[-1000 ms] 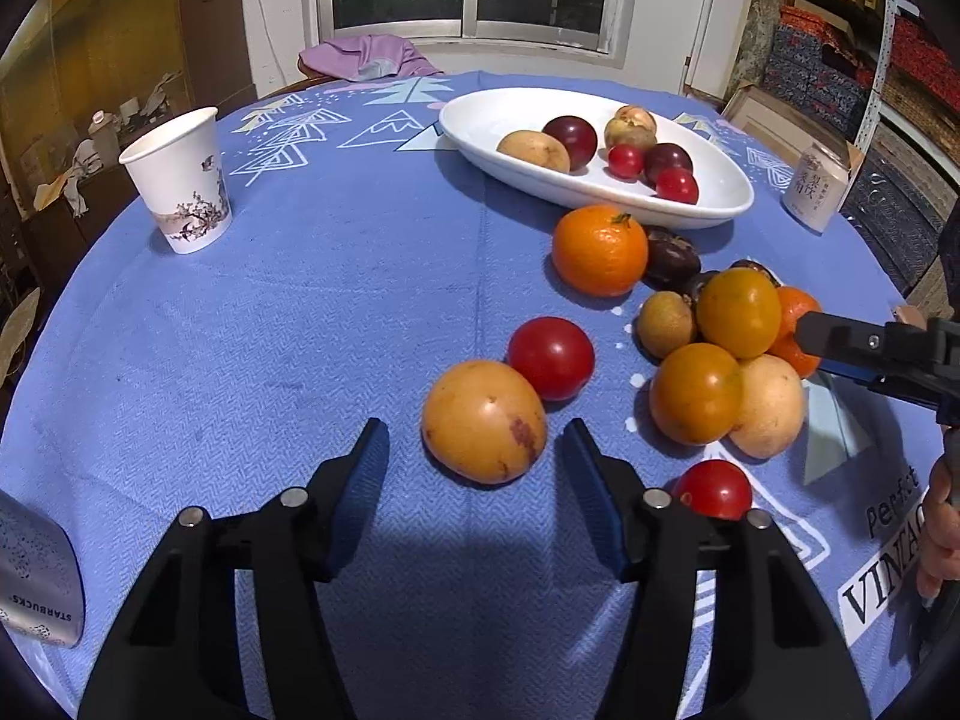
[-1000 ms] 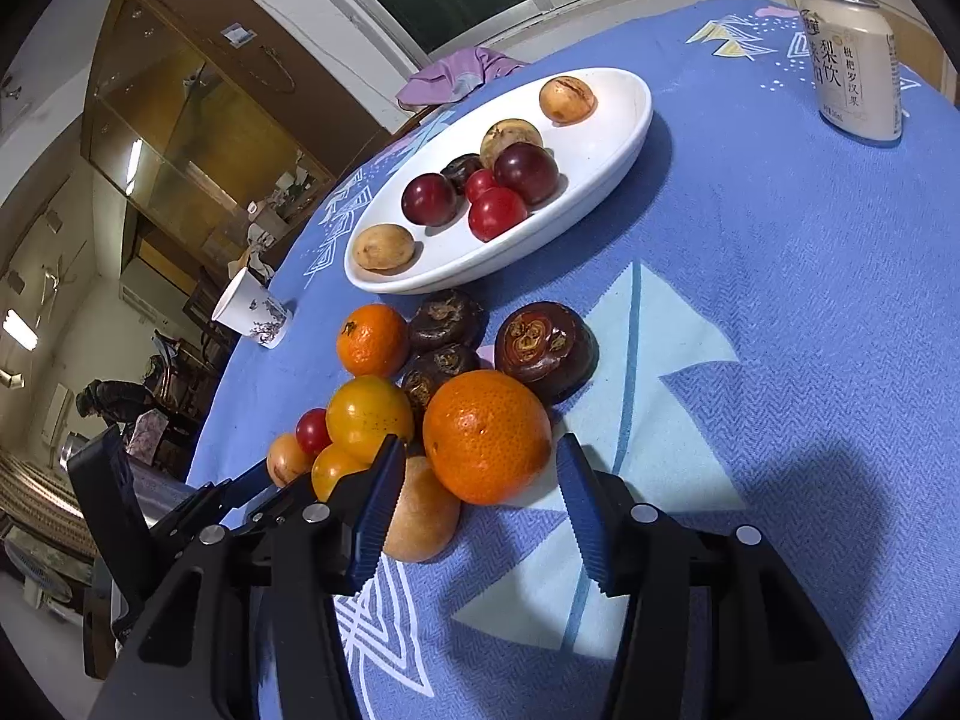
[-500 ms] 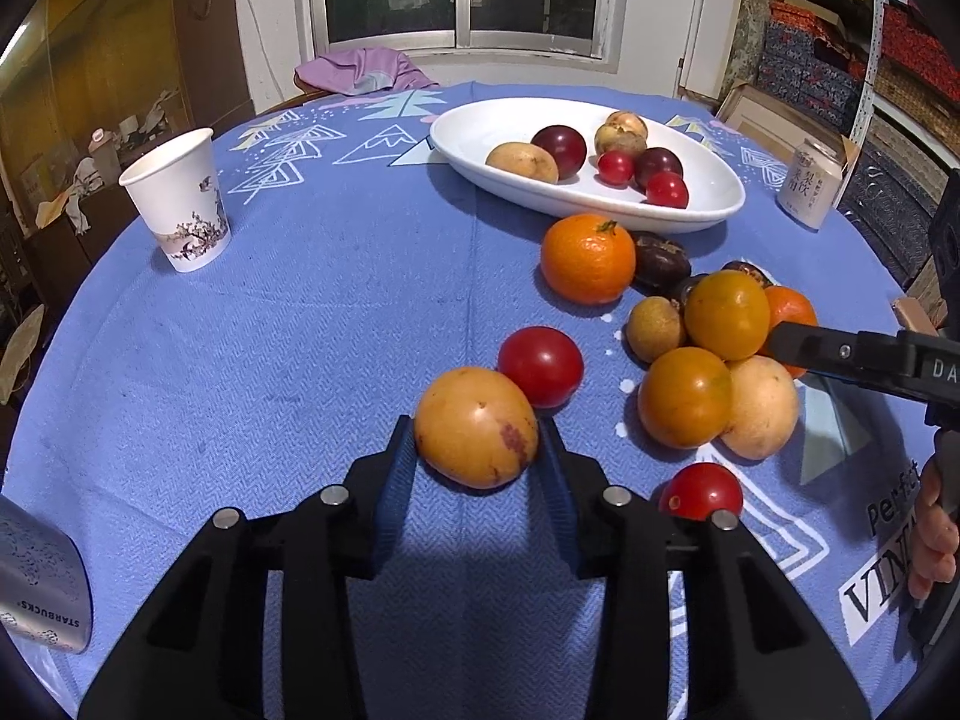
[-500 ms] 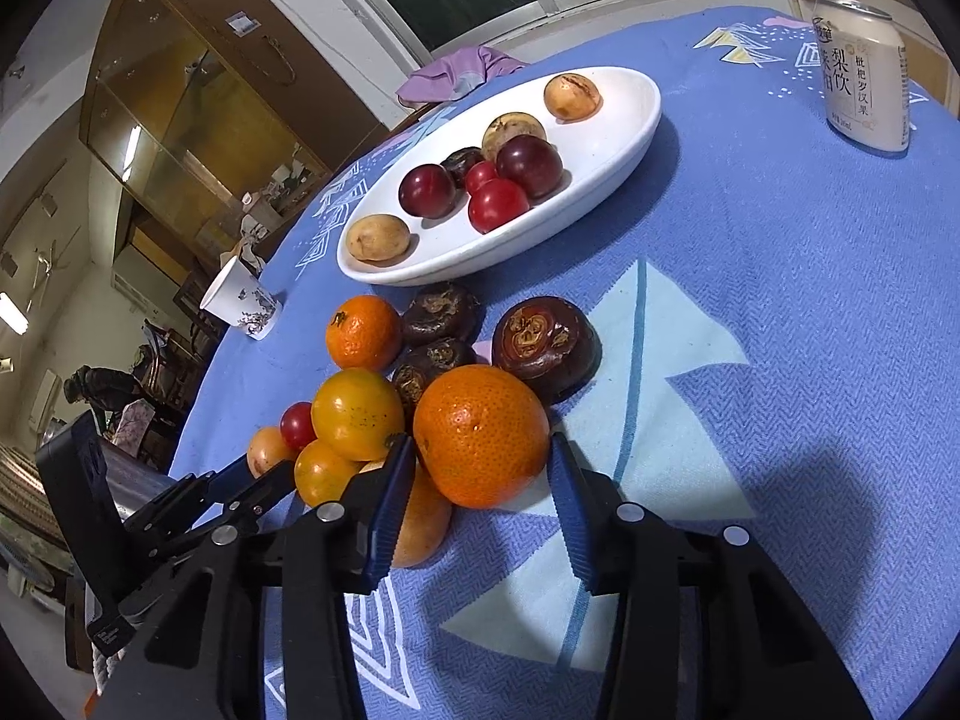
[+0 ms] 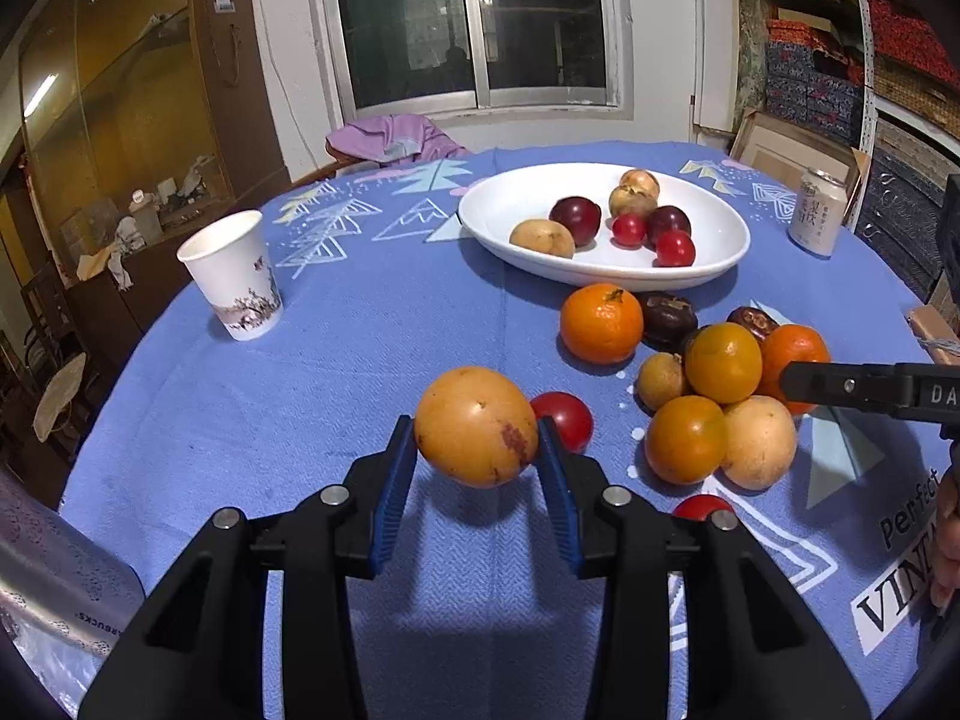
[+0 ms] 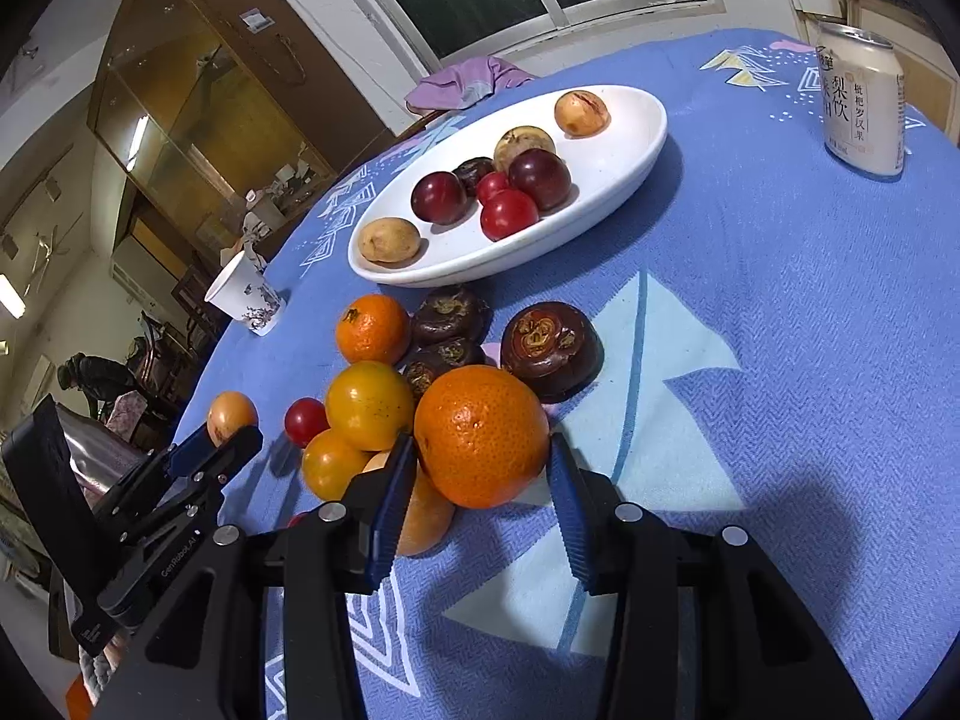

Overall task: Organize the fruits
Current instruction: 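Grasp the spotted yellow fruit with the left tool while the right tool grasps a large orange, then carry both fruits over the white plate and open both tools to release them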

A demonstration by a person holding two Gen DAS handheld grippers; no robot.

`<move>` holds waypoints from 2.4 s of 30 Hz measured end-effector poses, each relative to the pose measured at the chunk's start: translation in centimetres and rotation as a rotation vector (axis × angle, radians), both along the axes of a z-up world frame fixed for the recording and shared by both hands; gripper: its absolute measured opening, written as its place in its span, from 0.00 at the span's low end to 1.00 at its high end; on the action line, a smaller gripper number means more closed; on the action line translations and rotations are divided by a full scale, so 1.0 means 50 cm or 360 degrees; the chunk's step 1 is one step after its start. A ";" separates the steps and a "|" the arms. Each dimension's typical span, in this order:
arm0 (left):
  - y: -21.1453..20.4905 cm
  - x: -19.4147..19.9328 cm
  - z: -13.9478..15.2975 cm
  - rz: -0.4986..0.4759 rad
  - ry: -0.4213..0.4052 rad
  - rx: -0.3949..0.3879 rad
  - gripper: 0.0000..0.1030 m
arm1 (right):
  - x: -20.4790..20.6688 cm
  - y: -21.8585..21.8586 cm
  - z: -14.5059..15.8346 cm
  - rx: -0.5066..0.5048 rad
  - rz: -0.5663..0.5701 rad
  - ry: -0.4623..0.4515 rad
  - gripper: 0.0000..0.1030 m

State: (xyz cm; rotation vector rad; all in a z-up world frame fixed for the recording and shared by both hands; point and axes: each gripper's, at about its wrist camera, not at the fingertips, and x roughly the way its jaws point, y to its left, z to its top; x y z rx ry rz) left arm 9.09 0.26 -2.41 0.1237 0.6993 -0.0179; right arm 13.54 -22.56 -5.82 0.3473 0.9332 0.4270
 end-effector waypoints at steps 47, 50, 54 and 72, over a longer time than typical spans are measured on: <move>-0.088 0.294 0.102 -0.0020 -0.0069 -0.0133 0.39 | 0.211 -0.013 0.127 -0.0073 -0.0141 -0.0229 0.44; -0.079 0.326 0.076 -0.0013 -0.0009 -0.0152 0.39 | 0.239 -0.026 0.101 -0.0097 -0.0180 -0.0181 0.44; -0.065 0.358 0.040 -0.0009 0.0077 -0.0195 0.39 | 0.271 -0.031 0.074 -0.0115 -0.0191 -0.0127 0.44; -0.068 0.259 0.118 0.0016 -0.0157 -0.0071 0.91 | 0.194 -0.031 0.176 -0.0015 -0.0182 -0.0327 0.63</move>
